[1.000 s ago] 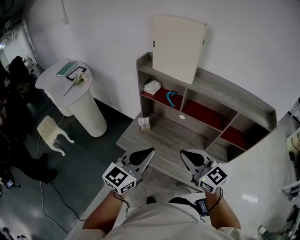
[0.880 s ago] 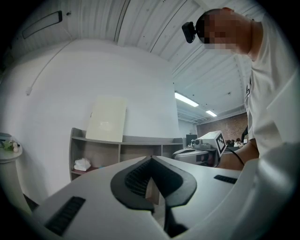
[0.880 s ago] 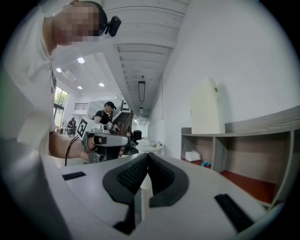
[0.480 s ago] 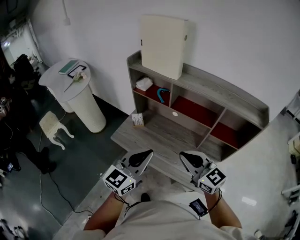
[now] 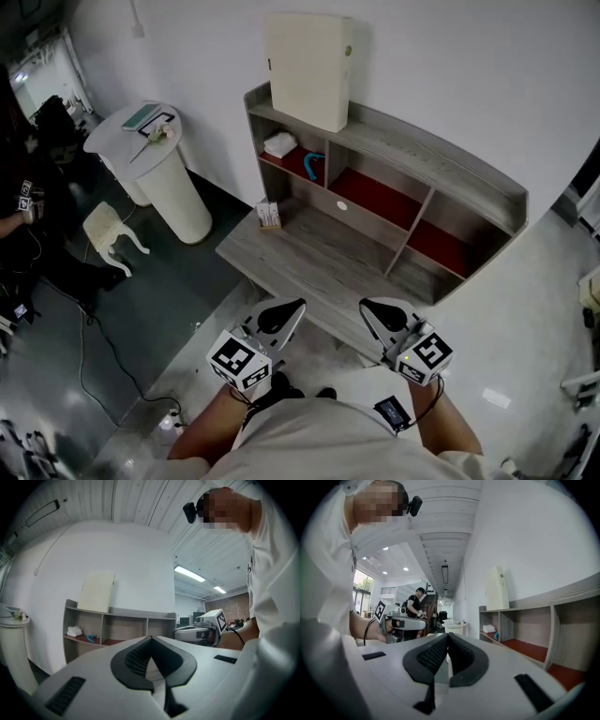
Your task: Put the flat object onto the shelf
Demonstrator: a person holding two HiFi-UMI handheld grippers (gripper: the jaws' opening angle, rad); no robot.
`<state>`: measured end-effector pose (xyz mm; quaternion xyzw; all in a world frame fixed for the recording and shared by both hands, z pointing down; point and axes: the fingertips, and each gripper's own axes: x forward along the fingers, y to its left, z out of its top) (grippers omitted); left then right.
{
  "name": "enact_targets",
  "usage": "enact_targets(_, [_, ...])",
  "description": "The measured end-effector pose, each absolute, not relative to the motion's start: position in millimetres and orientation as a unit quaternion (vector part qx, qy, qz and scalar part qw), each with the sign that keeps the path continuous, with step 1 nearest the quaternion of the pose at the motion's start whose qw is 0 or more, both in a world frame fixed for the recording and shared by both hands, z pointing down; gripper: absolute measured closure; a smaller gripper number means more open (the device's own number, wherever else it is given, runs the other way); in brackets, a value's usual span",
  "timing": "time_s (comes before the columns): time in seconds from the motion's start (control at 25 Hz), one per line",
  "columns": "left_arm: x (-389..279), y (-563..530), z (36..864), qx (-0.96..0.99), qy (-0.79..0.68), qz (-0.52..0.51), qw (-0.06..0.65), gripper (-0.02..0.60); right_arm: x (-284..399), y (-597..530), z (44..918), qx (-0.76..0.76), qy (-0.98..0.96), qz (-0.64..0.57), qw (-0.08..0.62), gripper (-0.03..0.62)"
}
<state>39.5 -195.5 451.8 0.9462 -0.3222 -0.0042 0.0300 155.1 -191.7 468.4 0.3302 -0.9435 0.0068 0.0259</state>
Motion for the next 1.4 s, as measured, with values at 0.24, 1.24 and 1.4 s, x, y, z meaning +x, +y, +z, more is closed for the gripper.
enact_targets(0.24, [39,-173,453,0.946,-0.322,0.006,0.027,0.566,158,-170,475,0.335,-0.942,0.014,0.014,0.574])
enact_targets(1.24, [-93,-41,453,0.952,-0.305,0.014,0.015,0.566,60,-20,477,0.385,-0.922,-0.003,0.037,0.574])
enact_targets(1.4, [-114,-19,455,0.953,-0.303,0.011,0.011,0.566,40,6,477,0.390,-0.920,-0.015,0.039,0.574])
